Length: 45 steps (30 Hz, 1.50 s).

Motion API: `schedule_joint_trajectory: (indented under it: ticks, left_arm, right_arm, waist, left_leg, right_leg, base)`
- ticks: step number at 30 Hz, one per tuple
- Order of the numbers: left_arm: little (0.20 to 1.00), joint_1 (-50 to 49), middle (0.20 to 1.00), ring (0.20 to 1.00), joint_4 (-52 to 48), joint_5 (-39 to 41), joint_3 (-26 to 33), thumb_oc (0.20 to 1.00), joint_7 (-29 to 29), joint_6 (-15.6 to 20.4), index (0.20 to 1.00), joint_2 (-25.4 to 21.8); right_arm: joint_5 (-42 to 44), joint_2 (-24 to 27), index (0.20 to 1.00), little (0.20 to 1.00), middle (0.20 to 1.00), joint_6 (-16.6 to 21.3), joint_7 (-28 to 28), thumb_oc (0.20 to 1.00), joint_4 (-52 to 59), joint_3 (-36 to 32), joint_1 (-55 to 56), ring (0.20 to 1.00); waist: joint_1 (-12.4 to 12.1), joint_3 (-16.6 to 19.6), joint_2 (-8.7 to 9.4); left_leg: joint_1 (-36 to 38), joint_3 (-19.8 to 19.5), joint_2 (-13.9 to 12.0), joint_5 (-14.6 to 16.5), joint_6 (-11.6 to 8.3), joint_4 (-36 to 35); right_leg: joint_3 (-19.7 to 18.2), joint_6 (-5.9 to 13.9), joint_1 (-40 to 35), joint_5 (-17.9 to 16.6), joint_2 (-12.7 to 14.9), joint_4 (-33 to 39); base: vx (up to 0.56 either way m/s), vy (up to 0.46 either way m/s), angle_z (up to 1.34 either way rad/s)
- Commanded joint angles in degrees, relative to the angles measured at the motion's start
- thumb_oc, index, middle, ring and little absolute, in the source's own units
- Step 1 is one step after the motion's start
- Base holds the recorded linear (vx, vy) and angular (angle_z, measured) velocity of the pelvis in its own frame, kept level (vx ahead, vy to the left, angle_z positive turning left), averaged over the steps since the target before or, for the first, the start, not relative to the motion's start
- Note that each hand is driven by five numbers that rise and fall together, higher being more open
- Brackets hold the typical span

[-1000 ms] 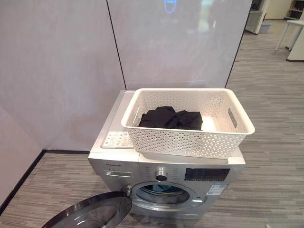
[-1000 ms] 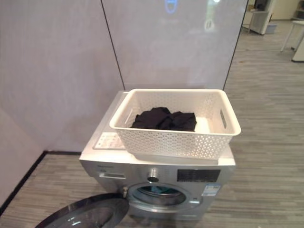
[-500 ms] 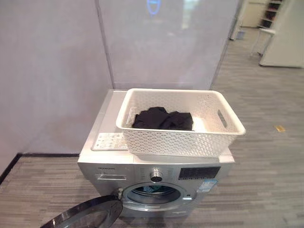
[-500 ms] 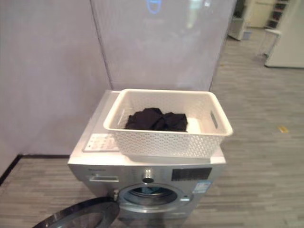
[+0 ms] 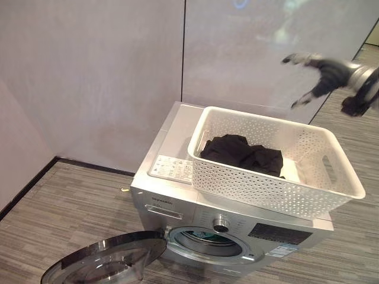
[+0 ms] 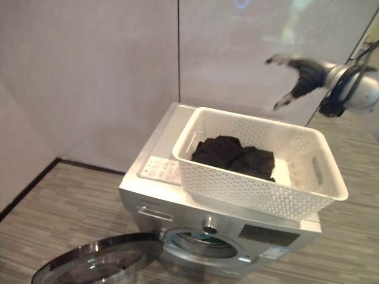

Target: Grab the laundry basket,head to the washer,open it,put in the laundry and shut it.

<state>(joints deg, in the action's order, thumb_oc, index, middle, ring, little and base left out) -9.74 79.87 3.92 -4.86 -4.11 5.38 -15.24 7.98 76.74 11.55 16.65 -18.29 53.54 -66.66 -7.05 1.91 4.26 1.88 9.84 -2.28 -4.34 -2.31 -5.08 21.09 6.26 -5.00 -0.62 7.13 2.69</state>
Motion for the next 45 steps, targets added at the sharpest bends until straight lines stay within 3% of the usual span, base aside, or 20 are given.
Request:
schedule_joint_trajectory:
  ticks: [1,7,12,13,18,22,24,26,30,36,43,44,45]
  left_arm:
    - [1.000,1.65,1.000,1.000,-0.73,-0.87,-1.90,1.000,-1.55,0.59,1.000,0.74]
    - [1.000,1.92,1.000,1.000,-3.22,-0.42,-5.03,1.000,-2.52,1.29,1.000,2.84]
    - [1.000,1.83,1.000,1.000,-3.55,-0.24,-4.78,1.000,-2.46,1.34,1.000,2.80]
    - [1.000,2.34,1.000,1.000,-3.66,-0.82,-4.15,1.000,-1.96,1.39,1.000,1.99]
    - [1.000,3.14,1.000,1.000,-3.40,-1.57,-3.39,1.000,-0.56,1.64,1.000,0.47]
    - [1.000,3.99,1.000,1.000,-3.70,-0.97,-2.66,1.000,0.43,1.89,1.000,-1.28]
    - [1.000,5.14,1.000,1.000,-4.79,0.06,-2.15,1.000,1.49,2.17,1.000,-2.42]
    - [1.000,5.63,1.000,1.000,-5.12,0.60,-2.19,1.000,1.97,2.28,1.000,-2.93]
    - [1.000,7.37,1.000,1.000,-5.91,1.44,-1.50,1.000,2.94,2.41,1.000,-4.42]
    - [1.000,9.00,1.000,1.000,-6.61,1.81,-0.75,1.000,3.28,2.44,1.000,-5.15]
    - [1.000,10.31,1.000,1.000,-6.95,1.83,-0.57,1.000,3.67,2.55,1.000,-4.87]
    - [1.000,10.60,1.000,1.000,-6.88,1.84,-0.63,1.000,3.56,2.38,1.000,-4.84]
    - [1.000,10.59,1.000,1.000,-6.88,1.85,-0.63,1.000,3.55,2.39,1.000,-4.87]
  right_arm:
    - [0.41,2.89,1.000,1.000,1.000,0.03,0.41,1.000,-4.31,-3.65,-0.40,1.000]
    - [0.72,-2.67,1.000,1.000,1.000,0.53,1.64,1.000,0.86,-7.93,7.05,1.000]
    - [-0.20,-3.45,1.000,1.000,1.000,0.58,2.58,1.000,4.35,-7.97,7.96,1.000]
    - [-7.47,-6.17,1.000,1.000,1.000,2.05,-0.15,1.000,4.60,-5.72,7.21,1.000]
    - [-15.74,-10.02,1.000,1.000,1.000,3.37,-4.03,1.000,1.54,1.24,0.52,1.000]
    - [-19.51,-11.37,1.000,1.000,1.000,3.54,-2.59,1.000,0.00,10.95,-7.93,1.000]
    - [-17.81,-10.59,1.000,1.000,1.000,2.88,-3.01,1.000,0.99,13.50,-10.74,1.000]
    - [-16.47,-10.82,1.000,1.000,1.000,2.54,-2.55,1.000,1.31,13.31,-10.40,1.000]
    - [-15.27,-11.03,1.000,1.000,1.000,2.24,1.71,1.000,4.25,19.14,-12.47,1.000]
    - [-12.41,-10.88,1.000,1.000,1.000,0.20,8.62,1.000,8.76,25.95,-15.37,1.000]
    - [-12.24,-12.17,1.000,1.000,1.000,-0.43,11.21,1.000,11.83,25.25,-12.33,1.000]
    - [-11.58,-13.00,0.200,0.200,0.200,-1.22,11.50,0.200,11.62,24.53,-11.31,0.200]
    - [-11.59,-13.01,0.200,0.200,0.200,-1.22,11.51,0.200,11.62,24.47,-11.25,0.200]
  waist:
    - [-1.27,0.84,2.32]
    - [-2.41,0.17,2.31]
    - [-2.79,-0.05,2.46]
    - [-3.84,-1.20,2.83]
    - [-5.37,-3.26,4.01]
    - [-7.02,-5.54,5.68]
    - [-7.59,-8.34,6.48]
    - [-7.94,-9.21,6.94]
    - [-8.36,-11.03,8.21]
    - [-7.79,-10.99,9.04]
    - [-7.38,-10.72,8.60]
    - [-7.33,-10.65,8.43]
    - [-7.34,-10.64,8.46]
  left_leg:
    - [-2.57,-1.37,1.06,0.19,-0.85,0.08]
    - [-3.15,-1.69,1.08,0.08,-0.63,0.08]
    - [-3.46,-1.66,1.08,0.06,-0.58,0.08]
    - [-4.03,-1.83,1.02,-0.14,-0.52,0.08]
    - [-5.13,-2.00,0.88,-0.46,-0.45,0.08]
    - [-7.02,-1.98,0.83,-0.78,-0.46,0.08]
    - [-10.12,-2.36,0.64,-1.54,-0.50,0.14]
    - [-11.09,-2.28,0.59,-1.82,-0.46,0.14]
    - [-12.52,-2.31,0.42,-2.03,-0.56,0.08]
    - [-12.38,-1.84,0.31,-1.60,-0.62,0.08]
    - [-11.68,-1.72,0.26,-1.28,-0.64,0.11]
    - [-11.54,-1.74,0.25,-1.31,-0.65,0.13]
    - [-11.54,-1.73,0.25,-1.31,-0.65,0.12]
  right_leg:
    - [0.24,2.20,0.62,-1.15,-0.21,-0.90]
    - [0.47,2.24,1.08,-1.63,0.00,-0.49]
    - [0.41,2.27,1.37,-1.86,0.04,-0.21]
    - [0.23,2.22,2.12,-2.10,0.07,-0.31]
    - [-0.03,2.33,3.18,-2.83,0.07,-0.12]
    - [-0.17,2.52,5.07,-3.67,0.32,-0.14]
    - [0.07,2.62,7.93,-4.41,0.53,-0.29]
    - [-0.06,2.57,8.94,-4.77,0.55,-0.35]
    - [0.17,2.54,10.24,-5.16,0.54,-0.26]
    - [0.26,2.46,10.51,-4.90,0.57,-0.41]
    - [0.29,2.28,10.13,-4.38,0.58,-0.61]
    - [0.20,2.23,10.08,-4.37,0.57,-0.66]
    - [0.19,2.23,10.08,-4.37,0.58,-0.66]
  base:
    - [0.00,0.000,0.00]
    - [0.00,0.000,0.00]
    - [-0.01,0.001,0.00]
    - [-0.05,-0.011,0.00]
    - [-0.03,-0.012,-0.02]
    - [-0.04,-0.019,-0.02]
    - [-0.09,-0.011,0.02]
    - [-0.04,-0.005,0.01]
    - [0.00,0.000,-0.01]
    - [0.01,0.003,-0.02]
    - [0.00,0.000,0.00]
    - [0.00,0.000,0.00]
    - [0.00,0.000,0.00]
